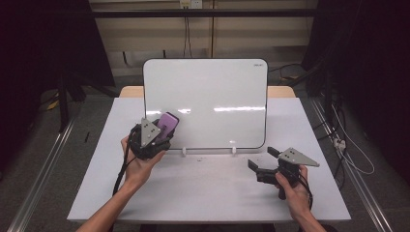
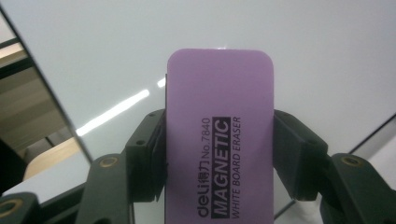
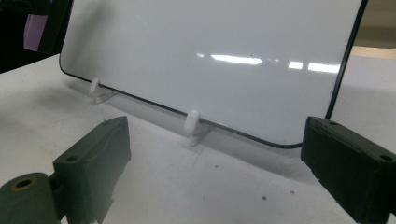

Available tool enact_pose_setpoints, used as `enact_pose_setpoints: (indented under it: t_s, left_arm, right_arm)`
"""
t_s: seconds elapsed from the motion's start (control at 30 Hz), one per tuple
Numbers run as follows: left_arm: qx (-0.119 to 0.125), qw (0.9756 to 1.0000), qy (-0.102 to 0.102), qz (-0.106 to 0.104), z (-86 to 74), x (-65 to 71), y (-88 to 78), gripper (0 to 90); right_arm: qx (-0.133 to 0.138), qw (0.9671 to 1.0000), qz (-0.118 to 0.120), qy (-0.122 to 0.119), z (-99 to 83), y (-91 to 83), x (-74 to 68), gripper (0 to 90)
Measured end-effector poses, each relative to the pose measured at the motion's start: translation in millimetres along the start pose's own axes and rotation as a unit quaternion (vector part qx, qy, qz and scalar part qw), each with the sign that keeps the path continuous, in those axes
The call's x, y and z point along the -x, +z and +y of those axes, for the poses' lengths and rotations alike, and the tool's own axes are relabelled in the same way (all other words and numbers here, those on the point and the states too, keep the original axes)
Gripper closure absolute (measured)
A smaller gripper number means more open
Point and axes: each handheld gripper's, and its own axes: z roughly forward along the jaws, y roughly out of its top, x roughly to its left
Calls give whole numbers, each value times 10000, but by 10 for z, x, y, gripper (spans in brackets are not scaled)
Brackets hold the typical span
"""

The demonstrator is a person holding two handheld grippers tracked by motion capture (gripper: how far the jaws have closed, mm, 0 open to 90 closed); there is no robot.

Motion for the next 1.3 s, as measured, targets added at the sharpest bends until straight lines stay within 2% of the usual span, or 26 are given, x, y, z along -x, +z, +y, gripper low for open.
enact_pose_setpoints:
  t_s: [0.13,0.17,0.4,0.5,0.7,0.77,0.87,0.97,1.03,1.1,1.17,1.23,1.3]
  left_arm:
    - [144,9999,-27,-87,38,93,-37,413]
    - [101,9999,29,-110,47,99,-58,413]
    - [111,9992,-217,-316,26,170,-143,413]
    - [95,9986,-321,-406,-2,223,-161,413]
    - [160,9968,-341,-707,31,342,-154,412]
    - [204,9962,-360,-765,51,385,-147,413]
    - [242,9954,-390,-837,74,421,-139,412]
    - [263,9936,-569,-941,87,453,-116,412]
    - [272,9928,-634,-974,92,481,-104,413]
    - [287,9916,-702,-1043,101,512,-94,412]
    - [317,9910,-745,-1069,113,537,-84,412]
    - [391,9889,-877,-1138,137,565,-70,412]
    - [443,9881,-902,-1166,157,596,-55,412]
  right_arm:
    - [13,10000,15,30,9,5,-10,84]
    - [7,10000,23,50,14,7,-10,84]
    - [41,9997,157,178,33,33,-33,95]
    - [34,9996,244,154,37,49,-62,95]
    - [45,9989,446,120,73,89,-154,93]
    - [157,9977,632,168,105,100,-180,81]
    - [268,9967,736,192,155,118,-219,80]
    - [408,9949,852,356,204,163,-249,82]
    - [530,9928,934,537,235,197,-272,86]
    - [605,9917,988,565,268,221,-311,109]
    - [749,9891,1101,627,302,244,-354,142]
    - [885,9869,1158,697,337,277,-403,150]
    - [995,9851,1177,768,360,304,-446,172]
